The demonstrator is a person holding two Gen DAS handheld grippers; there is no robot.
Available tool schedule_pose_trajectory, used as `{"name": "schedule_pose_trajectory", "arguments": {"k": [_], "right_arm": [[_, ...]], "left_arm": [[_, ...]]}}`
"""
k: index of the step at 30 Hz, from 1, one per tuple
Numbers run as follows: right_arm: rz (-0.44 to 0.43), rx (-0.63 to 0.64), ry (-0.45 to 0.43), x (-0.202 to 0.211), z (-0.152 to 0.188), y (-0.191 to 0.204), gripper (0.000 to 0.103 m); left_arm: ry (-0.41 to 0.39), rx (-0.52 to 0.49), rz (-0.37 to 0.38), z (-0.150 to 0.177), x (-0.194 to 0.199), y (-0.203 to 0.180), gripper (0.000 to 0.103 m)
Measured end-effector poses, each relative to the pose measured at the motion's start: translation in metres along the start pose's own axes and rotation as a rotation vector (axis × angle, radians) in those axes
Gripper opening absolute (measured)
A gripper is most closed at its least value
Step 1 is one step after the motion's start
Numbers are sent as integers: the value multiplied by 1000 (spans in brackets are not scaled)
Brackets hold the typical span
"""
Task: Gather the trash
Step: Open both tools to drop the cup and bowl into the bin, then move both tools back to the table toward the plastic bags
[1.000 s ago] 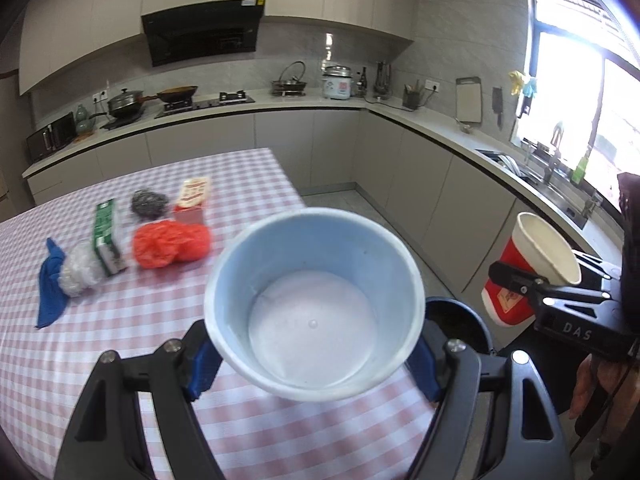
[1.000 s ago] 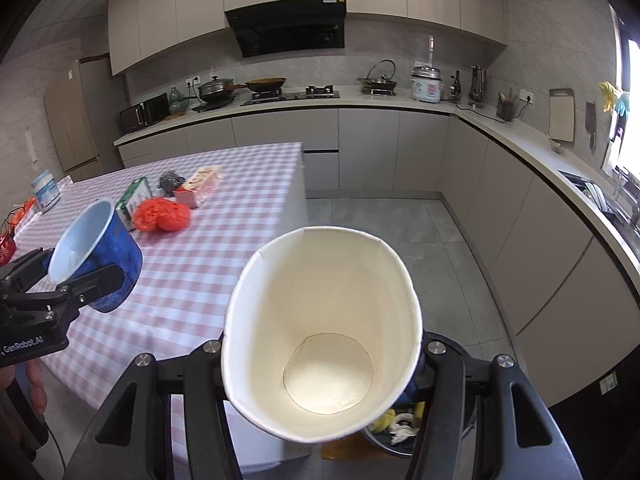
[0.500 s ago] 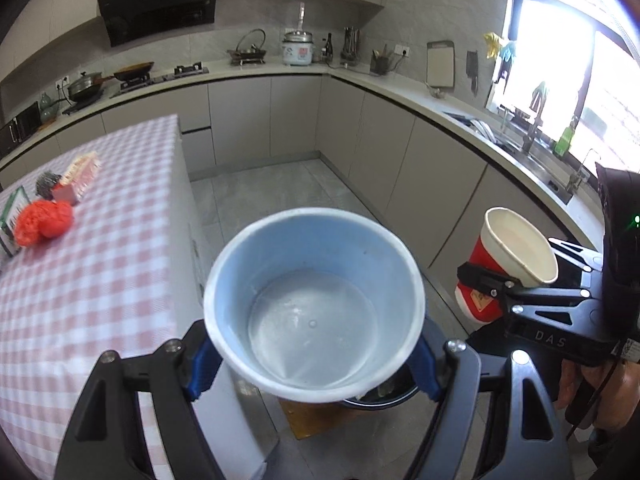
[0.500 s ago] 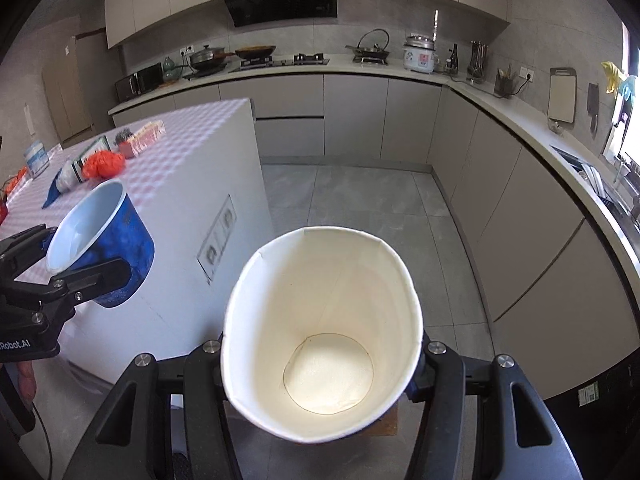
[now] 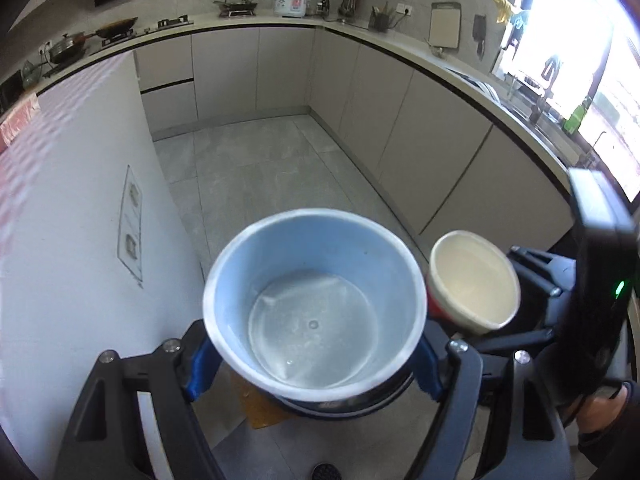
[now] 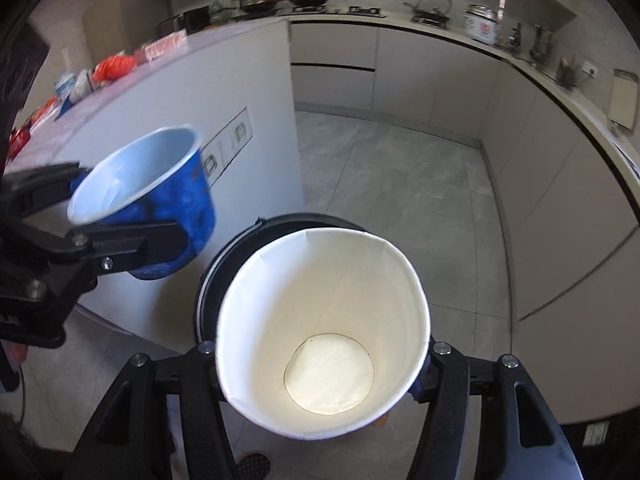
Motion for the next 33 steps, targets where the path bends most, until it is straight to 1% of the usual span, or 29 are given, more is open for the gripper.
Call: {"name": "schedule_pose_trajectory", "arguments": {"k": [1, 2, 3, 6, 7, 11, 15, 17, 20, 24, 27, 33], "right_arm": [[-2, 31, 15, -15, 5, -2, 79], [9, 51, 38, -27, 10, -5, 102], [26, 63, 74, -44, 19, -12, 103], [25, 18, 134, -66, 40, -30, 103], [23, -5, 138, -67, 43, -34, 103], [7, -97, 97, -60, 46, -45, 103], [25, -127, 61, -48, 34, -47, 103], [41, -129, 43, -41, 29, -49, 103], [42, -144, 17, -28, 15, -49, 103], [61, -156, -17, -11, 0, -46, 103], [77, -155, -34, 1, -10, -38, 103], [121, -141, -71, 29, -30, -15, 103]], "left_arm": [[-8, 18, -16, -1, -3, 3, 91], [-6, 32, -29, -1, -6, 7, 100], [-7, 45, -39, -2, -9, 11, 101], [-20, 45, -85, -2, -6, 17, 101], [-24, 38, -100, -1, -5, 16, 101], [-30, 19, -144, 1, -5, 13, 101], [-41, 17, -158, -1, -1, 10, 101], [-58, 13, -169, -4, 6, 11, 102], [-77, -1, -173, -11, 18, 10, 102], [-99, 4, -170, -19, 33, 15, 103], [-109, 15, -161, -24, 41, 22, 102], [-156, 32, -148, -31, 70, 42, 103]]}}
Point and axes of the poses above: each gripper's, at about its wrist camera, not at the fingertips, and x roughly against the way its jaws point, y to its left, z to its underside, the point moved 7 cm from there along -x, roughly the way its jaws point, and after that the axes turned 8 degrees about -z, right-handed, at the moved point
